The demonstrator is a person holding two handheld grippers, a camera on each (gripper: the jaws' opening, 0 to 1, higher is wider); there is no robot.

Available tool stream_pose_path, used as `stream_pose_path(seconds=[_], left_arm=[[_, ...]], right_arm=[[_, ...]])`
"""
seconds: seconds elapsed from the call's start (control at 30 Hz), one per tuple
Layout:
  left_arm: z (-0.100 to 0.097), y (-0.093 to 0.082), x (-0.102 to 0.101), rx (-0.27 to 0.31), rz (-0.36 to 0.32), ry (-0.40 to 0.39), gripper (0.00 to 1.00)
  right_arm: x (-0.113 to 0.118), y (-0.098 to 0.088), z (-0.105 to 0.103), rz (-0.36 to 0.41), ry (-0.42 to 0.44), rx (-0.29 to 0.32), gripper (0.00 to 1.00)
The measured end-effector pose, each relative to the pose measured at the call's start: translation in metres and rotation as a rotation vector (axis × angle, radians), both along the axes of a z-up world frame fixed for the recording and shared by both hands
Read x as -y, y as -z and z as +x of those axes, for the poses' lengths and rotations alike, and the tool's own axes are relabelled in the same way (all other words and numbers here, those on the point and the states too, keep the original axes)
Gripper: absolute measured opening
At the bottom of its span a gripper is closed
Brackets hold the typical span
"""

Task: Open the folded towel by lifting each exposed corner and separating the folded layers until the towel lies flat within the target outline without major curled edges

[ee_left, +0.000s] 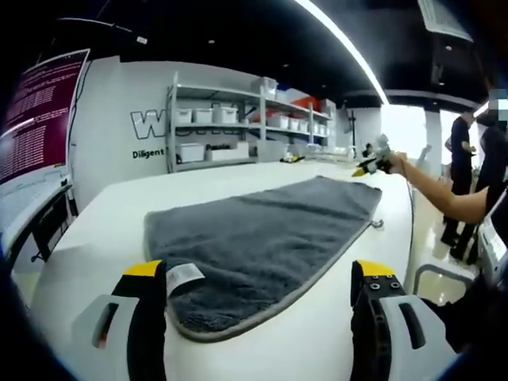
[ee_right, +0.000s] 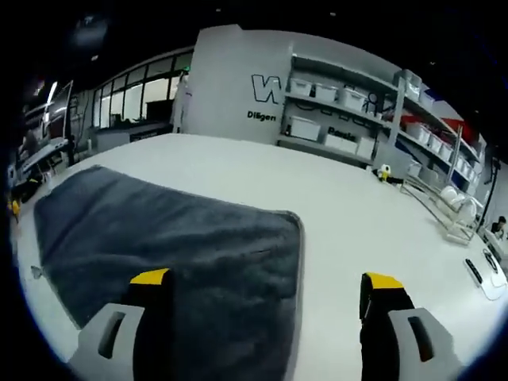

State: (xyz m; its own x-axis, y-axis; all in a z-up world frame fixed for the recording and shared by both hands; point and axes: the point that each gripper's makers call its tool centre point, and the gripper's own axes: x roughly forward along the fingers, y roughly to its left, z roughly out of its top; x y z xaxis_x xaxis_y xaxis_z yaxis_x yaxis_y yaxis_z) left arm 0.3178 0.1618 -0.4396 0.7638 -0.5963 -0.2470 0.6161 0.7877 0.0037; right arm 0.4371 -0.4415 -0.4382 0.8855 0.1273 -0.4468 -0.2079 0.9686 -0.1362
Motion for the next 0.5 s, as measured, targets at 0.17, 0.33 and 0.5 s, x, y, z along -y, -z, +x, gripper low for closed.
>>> stream_pose_path(seconds=[0.17,0.33,0.5], left_arm=[[-0.004,-0.001,-0.001,-0.006,0.002,-0.001,0.98],[-0.011,-0.001,-0.003,-0.010,0.004,-0.008,0.99],[-0.022,-0.002,-0.006,-0.010,0.005,-0.015,0.99]], right_arm=[[-0.022,0.001,-0.027,0.017,-0.057,0.017,0.99],[-0.042,0.005,-0.053,0.005,-0.112,0.025,0.99],[-0.052,0.011,-0.081,0.009,-0.151,0.033,0.99]])
